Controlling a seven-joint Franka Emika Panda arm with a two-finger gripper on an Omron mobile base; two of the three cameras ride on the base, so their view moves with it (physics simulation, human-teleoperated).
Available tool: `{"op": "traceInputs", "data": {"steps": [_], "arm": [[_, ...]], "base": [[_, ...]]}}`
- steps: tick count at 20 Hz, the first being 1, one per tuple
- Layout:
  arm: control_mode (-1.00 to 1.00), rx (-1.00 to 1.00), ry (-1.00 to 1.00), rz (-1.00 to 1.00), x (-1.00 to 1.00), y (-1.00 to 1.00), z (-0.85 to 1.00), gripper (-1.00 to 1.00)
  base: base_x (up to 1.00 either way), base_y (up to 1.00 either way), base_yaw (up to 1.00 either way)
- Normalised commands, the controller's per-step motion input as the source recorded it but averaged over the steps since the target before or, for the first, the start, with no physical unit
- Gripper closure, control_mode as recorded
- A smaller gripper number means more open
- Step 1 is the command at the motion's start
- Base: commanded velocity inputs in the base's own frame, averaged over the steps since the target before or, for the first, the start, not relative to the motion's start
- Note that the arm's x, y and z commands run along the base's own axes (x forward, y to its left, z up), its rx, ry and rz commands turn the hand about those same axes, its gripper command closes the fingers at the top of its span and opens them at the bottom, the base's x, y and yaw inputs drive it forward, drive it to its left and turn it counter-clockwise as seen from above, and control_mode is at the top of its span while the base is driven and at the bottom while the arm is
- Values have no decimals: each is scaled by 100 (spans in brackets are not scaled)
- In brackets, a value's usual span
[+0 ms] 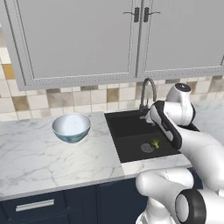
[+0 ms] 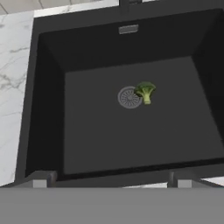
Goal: Pick the squashs from the cabinet and place them in one bowl. Pick the broccoli from the sink and place it in the other bowl.
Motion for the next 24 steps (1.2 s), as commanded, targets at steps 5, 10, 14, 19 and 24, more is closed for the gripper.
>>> {"op": "traceInputs", "data": {"steps": [5, 10, 14, 19, 24], "arm": [[-100, 0, -1, 6, 24, -30, -15, -100], [-100, 0, 0, 1, 29, -51, -37, -100], [-100, -4, 0, -13, 34, -42, -43, -100], [-100, 0, -3, -9, 36, -8, -20, -100], [-100, 0, -2, 3, 36, -30, -24, -100]], "base": [[0, 0, 0], [0, 0, 0], [0, 0, 0], [0, 0, 0], [0, 0, 0]]}}
